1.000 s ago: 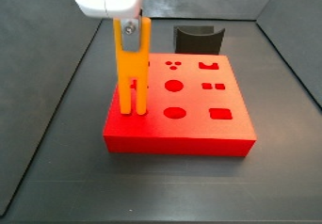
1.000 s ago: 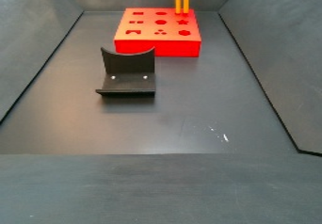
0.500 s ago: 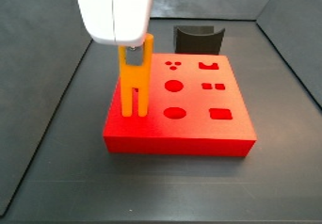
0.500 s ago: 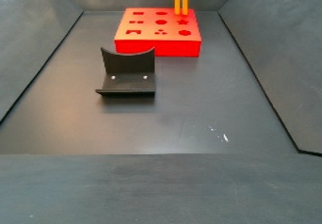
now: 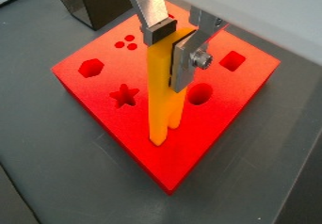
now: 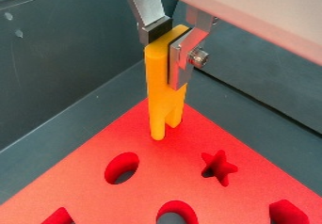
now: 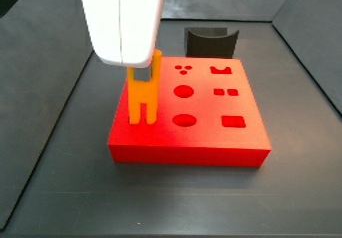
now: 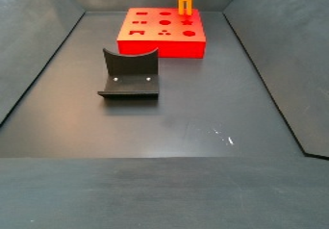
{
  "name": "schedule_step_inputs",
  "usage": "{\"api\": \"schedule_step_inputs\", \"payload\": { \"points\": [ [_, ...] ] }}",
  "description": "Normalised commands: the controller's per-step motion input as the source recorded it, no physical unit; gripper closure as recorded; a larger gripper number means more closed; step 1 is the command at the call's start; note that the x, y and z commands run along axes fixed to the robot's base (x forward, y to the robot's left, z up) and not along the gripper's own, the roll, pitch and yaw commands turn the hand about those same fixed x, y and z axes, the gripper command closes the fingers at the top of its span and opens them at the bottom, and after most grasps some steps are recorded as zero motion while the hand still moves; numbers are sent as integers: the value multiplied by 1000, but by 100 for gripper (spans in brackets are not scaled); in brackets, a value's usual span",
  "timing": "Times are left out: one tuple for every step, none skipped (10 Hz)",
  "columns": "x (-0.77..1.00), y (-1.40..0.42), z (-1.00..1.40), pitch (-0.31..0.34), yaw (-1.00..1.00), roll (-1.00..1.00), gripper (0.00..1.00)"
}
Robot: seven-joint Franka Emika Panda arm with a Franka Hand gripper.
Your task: Insert the square-circle object.
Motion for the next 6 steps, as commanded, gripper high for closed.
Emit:
{"api": "schedule_step_inputs", "payload": {
  "points": [
    [29, 0, -443, 0, -74, 0, 100],
    [0, 0, -411, 0, -66, 0, 100],
    [0, 0, -174, 0, 0, 0, 100],
    [-34, 0, 0, -19, 0, 0, 100],
    [-126, 9, -309, -374, 23, -227, 100],
    [-160, 0, -451, -379, 0, -120, 100]
  ]
}}
